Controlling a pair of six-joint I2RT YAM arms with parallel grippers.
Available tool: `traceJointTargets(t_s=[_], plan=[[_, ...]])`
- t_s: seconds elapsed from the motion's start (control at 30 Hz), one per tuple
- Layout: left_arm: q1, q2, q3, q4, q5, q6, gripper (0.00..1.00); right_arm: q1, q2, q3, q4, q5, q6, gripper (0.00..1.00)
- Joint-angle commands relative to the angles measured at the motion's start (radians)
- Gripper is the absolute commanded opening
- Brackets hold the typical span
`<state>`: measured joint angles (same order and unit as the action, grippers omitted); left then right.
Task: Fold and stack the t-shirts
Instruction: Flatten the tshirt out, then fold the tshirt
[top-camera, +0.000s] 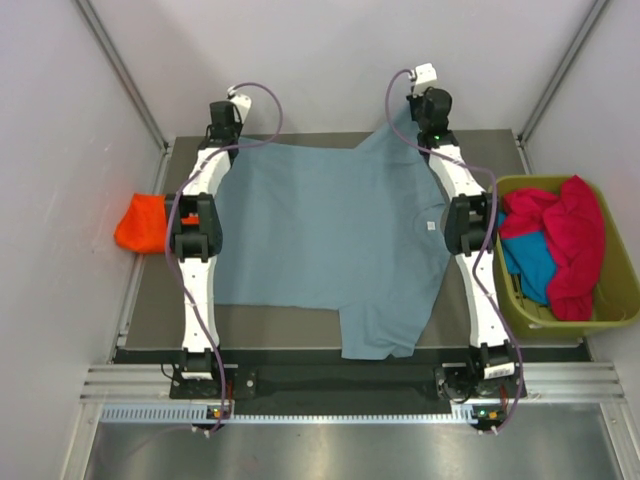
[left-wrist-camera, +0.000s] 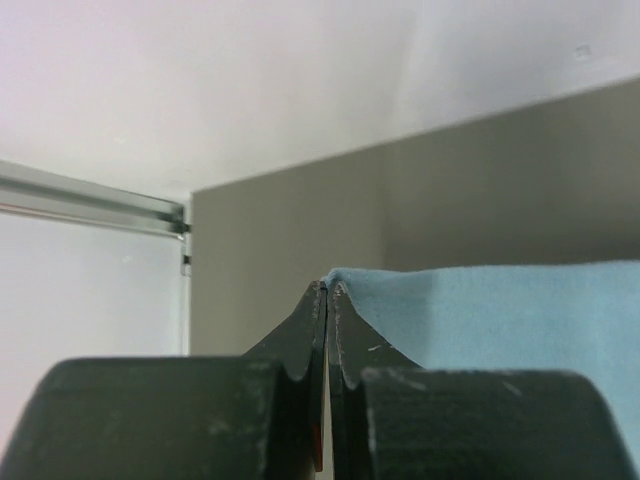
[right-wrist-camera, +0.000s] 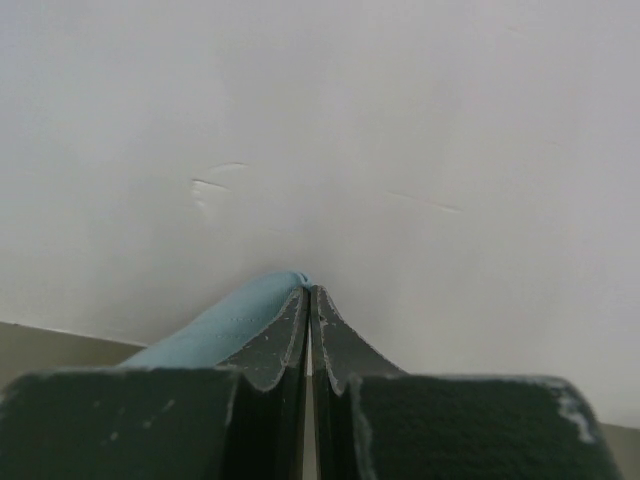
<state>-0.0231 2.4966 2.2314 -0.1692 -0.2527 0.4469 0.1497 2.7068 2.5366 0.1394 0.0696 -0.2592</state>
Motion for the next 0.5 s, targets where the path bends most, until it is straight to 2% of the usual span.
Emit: traceJointTargets(t_s=[0.0,0.47], plan=[[0.015,-0.018,0.077,0.056,-0.029,0.021,0.00,-0.018,0.024,0.067,0.091,0.004,-0.014,0.00],[0.015,-0.136,-0.019,0.112,-0.077,0.006,0.00,0.047,-0.064,0.056,0.126,-0.043,0.084,0.00]])
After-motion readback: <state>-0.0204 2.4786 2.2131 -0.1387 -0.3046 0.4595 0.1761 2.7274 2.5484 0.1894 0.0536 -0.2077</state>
